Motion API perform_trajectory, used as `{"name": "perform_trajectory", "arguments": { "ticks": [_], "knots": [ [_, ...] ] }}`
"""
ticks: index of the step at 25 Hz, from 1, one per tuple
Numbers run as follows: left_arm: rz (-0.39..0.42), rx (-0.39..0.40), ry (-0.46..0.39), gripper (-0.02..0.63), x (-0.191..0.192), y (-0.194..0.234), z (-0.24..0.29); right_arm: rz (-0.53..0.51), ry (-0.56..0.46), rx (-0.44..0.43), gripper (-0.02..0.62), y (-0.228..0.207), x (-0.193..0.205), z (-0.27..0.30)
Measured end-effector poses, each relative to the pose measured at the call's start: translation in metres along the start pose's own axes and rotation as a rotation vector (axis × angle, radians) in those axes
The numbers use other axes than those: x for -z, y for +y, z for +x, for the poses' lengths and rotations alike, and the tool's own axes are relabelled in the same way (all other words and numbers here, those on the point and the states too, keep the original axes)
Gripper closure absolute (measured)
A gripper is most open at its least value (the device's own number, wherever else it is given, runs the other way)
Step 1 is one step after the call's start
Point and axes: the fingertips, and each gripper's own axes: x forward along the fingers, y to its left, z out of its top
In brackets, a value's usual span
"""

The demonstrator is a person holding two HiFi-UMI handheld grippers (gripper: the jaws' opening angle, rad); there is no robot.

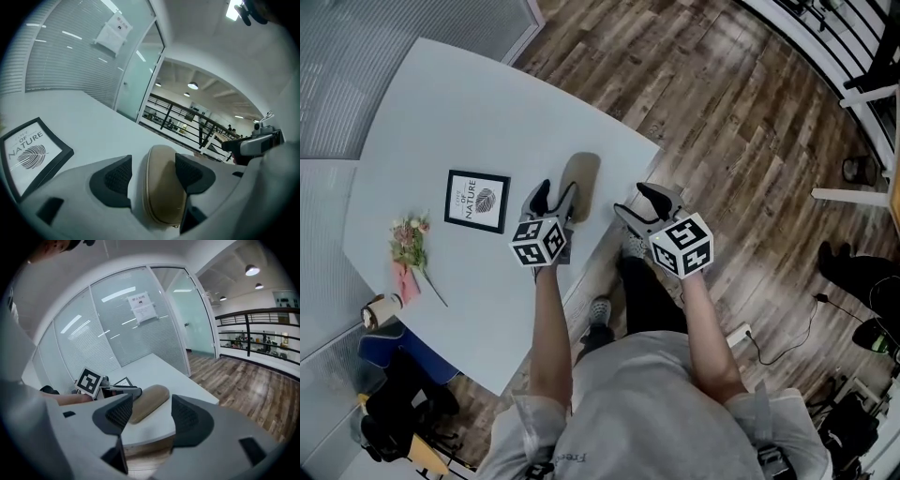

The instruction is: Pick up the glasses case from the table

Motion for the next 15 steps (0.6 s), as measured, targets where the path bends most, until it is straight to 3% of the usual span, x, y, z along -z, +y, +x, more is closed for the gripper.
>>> {"name": "perform_trajectory", "arguments": {
  "ticks": [3,8,15],
  "knots": [
    [0.018,0.034,-0.005,0.329,0.004,-0.012,-0.001,0.030,-0.005,-0.017,0.337,0.001,0.002,-0.001],
    [0.035,0.014,-0.030,0.319,-0.001,-0.019,-0.001,0.052,-0.023,0.008,0.339,-0.014,0.000,-0.013],
    [0.042,0.095,0.012,0.291,0.012,-0.049,0.012,0.051,-0.028,0.044,0.339,-0.023,-0.002,-0.030]
  ]
}}
